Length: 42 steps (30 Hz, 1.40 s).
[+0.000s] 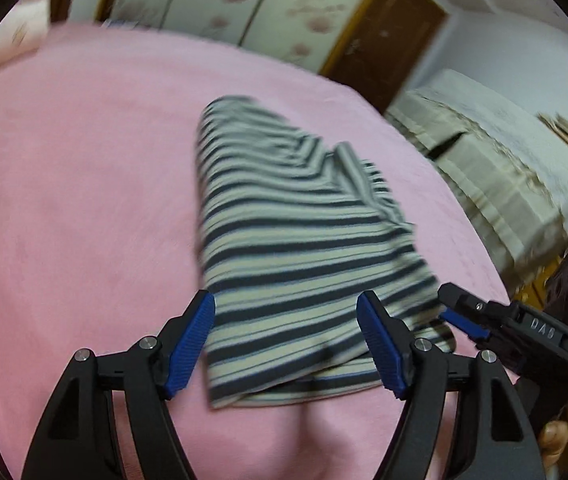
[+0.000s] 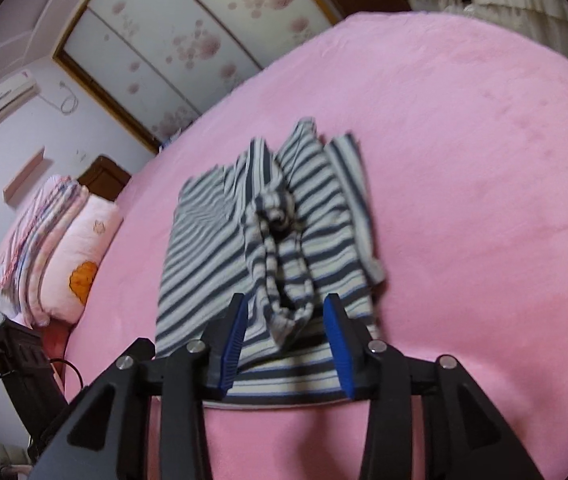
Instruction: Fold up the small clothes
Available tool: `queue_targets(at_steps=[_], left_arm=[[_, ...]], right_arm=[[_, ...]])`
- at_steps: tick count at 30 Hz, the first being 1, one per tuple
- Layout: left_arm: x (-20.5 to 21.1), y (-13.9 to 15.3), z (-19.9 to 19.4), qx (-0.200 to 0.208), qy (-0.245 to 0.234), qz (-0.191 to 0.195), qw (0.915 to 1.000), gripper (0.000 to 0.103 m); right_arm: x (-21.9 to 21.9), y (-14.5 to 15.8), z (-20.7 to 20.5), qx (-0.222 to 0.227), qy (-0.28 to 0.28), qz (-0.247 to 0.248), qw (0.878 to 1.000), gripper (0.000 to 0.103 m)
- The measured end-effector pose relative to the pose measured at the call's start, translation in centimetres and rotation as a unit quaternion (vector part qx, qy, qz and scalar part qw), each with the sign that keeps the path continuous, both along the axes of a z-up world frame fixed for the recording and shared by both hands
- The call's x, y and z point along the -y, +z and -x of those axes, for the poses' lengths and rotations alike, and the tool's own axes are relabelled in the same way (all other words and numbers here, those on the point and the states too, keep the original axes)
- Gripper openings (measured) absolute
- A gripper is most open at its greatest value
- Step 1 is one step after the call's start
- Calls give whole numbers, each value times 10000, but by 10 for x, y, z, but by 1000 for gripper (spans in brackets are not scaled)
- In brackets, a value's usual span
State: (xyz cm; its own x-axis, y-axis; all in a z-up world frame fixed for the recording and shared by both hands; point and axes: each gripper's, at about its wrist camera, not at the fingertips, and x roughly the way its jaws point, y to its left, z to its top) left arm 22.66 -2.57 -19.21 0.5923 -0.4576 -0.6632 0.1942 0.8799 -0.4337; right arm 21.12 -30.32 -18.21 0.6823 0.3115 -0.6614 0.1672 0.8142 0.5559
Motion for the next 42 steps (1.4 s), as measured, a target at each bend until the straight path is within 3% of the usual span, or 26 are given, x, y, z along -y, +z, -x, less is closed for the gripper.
queue_targets(at_steps=[5, 8, 10, 16, 20, 24, 26, 29, 31, 33, 38, 42], left_arm=[[-20, -22, -9, -474, 185, 422, 9978, 72], [-21, -32, -13, -631, 178, 567, 9962, 72], [-17, -33, -13, -634, 166, 585, 9961, 72], [-15, -32, -10, -632, 84, 631, 9960, 72], [-14, -35, -8, -690, -20, 649, 9955, 72], [-11, -38, -5, -747, -172, 520, 9957, 72], [-9, -37, -5, -769, -249, 426, 9958, 72], [-9, -31, -6, -835, -360, 441, 9949, 73], [-12, -29, -10, -876, -420, 468, 9942, 73], [-13, -25, -17, -877, -441, 404, 9944, 73], [-18, -10, -47, -736, -440, 294, 9959, 73], [-15, -1, -83, -622, -439, 235, 9968, 73]], right_arm=[[-1, -25, -22, -318, 82, -184, 9993, 40], [3, -31, -30, -258, 86, -512, 9983, 39], [4, -29, -34, -169, 198, -680, 9973, 8], [-9, 20, -3, 559, 111, 51, 9984, 8], [-16, 25, 28, 562, -143, 546, 9968, 8], [-9, -14, 35, -202, -201, 332, 9990, 11], [-3, -20, 37, -340, -251, 142, 9990, 15], [6, -6, 40, -152, -298, 75, 9994, 24], [13, 8, 37, 30, -238, 46, 9997, 38], [22, 20, 28, 185, -156, -27, 9997, 42], [40, 38, -18, 314, 208, -118, 9992, 43], [43, 32, -75, 175, 533, -42, 9984, 43]])
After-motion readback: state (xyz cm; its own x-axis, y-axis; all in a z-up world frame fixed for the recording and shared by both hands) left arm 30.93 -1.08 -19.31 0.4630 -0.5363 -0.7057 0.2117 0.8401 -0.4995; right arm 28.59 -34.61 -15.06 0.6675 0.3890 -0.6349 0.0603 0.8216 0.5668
